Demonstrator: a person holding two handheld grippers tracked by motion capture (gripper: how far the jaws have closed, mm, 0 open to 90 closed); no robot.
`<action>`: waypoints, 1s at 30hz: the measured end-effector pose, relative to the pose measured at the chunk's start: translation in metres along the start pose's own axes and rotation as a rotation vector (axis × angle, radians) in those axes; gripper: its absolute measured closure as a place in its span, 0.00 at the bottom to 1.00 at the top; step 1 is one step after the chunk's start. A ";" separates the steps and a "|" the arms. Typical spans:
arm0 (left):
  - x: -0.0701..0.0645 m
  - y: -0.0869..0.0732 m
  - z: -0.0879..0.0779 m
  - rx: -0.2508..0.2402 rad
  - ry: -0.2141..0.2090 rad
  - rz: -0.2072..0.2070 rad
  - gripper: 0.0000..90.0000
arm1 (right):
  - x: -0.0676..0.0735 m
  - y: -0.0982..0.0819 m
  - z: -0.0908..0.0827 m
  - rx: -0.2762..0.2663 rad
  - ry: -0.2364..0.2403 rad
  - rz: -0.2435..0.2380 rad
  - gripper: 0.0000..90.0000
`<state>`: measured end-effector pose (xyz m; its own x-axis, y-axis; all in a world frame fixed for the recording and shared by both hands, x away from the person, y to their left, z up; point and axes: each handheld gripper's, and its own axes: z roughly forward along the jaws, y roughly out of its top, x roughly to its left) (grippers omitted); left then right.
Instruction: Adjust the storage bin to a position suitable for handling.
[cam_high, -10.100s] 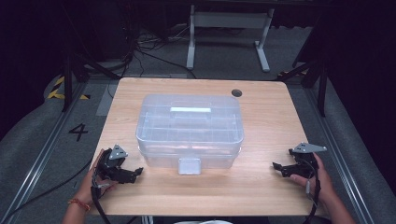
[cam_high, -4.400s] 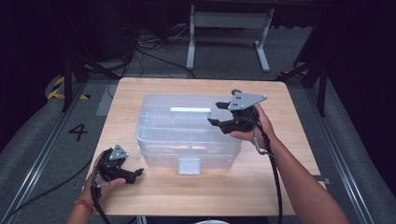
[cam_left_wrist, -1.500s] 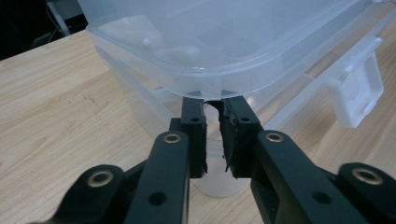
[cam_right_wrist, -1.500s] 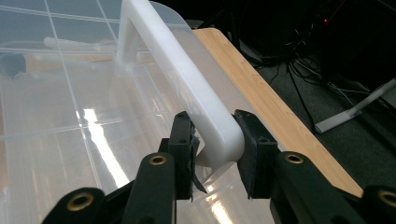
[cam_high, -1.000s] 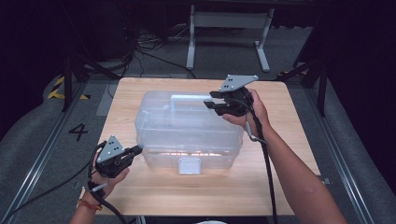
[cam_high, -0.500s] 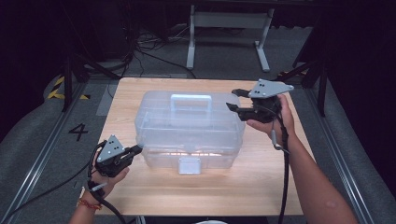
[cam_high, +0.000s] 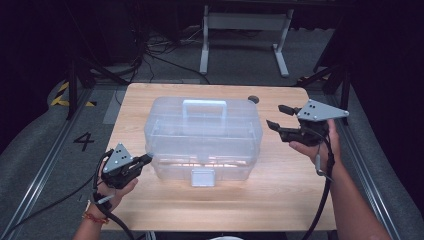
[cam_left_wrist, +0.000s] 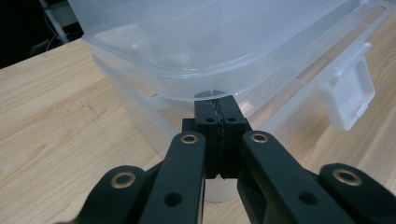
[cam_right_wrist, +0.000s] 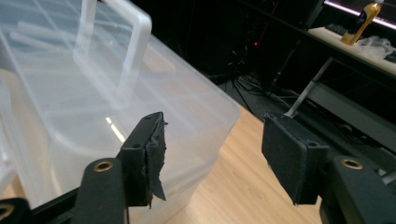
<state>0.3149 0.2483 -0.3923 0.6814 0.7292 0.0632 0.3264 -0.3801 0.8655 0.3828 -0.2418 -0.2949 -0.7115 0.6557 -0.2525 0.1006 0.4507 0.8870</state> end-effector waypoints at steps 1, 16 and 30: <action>0.000 0.000 0.000 -0.001 -0.003 0.000 1.00 | 0.001 -0.005 0.000 0.007 0.007 -0.004 0.44; -0.001 0.005 -0.003 -0.020 0.011 -0.003 1.00 | 0.017 -0.072 0.020 0.098 0.076 0.028 0.42; -0.002 0.002 -0.002 -0.019 0.009 0.001 1.00 | 0.033 -0.086 0.040 0.063 0.086 0.043 0.40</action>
<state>0.3130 0.2473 -0.3898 0.6757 0.7340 0.0680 0.3137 -0.3698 0.8745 0.3781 -0.2343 -0.3949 -0.7624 0.6222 -0.1779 0.1740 0.4619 0.8697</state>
